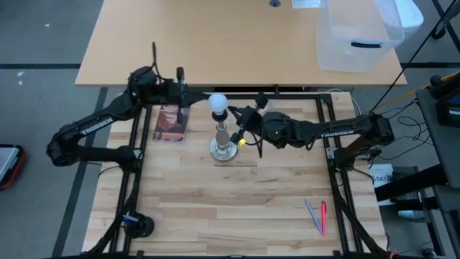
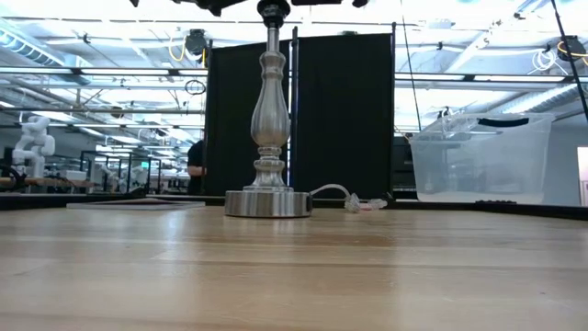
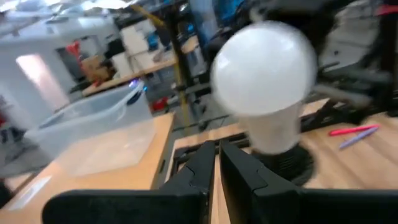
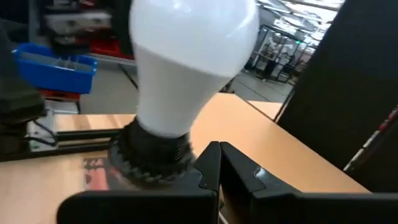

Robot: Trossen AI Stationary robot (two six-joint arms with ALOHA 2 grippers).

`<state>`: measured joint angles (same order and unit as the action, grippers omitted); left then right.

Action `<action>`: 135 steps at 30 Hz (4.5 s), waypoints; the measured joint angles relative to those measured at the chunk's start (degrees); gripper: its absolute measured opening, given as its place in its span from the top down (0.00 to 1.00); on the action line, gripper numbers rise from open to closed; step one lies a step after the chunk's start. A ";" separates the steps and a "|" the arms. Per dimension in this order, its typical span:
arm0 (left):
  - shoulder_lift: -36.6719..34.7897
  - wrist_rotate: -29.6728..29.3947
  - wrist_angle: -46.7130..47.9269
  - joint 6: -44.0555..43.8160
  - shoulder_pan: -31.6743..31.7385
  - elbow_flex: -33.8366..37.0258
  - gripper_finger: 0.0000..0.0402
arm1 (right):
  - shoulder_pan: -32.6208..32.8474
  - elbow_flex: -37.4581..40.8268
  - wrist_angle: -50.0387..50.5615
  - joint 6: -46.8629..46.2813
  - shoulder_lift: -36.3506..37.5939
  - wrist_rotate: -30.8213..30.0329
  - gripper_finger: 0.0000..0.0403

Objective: Screw lightbulb
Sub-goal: Insert the white lightbulb into the silver lamp

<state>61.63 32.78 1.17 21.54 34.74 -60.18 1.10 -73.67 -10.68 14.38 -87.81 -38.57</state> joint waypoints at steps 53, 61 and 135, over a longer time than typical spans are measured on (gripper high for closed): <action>6.99 -1.30 -8.57 -3.38 -0.59 0.07 0.93 | -2.05 -0.09 -9.11 2.45 0.07 6.59 1.00; 3.60 -0.18 -5.08 -4.52 1.66 0.07 0.93 | -2.28 0.16 -1.75 -2.77 0.09 2.94 1.00; 3.06 1.62 -3.79 -0.26 0.81 0.09 0.93 | -5.65 0.58 -8.53 -1.67 -0.46 23.84 1.00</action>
<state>64.69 34.39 -2.62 21.28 35.55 -60.10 -4.55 -73.09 -19.20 12.72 -88.27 -14.73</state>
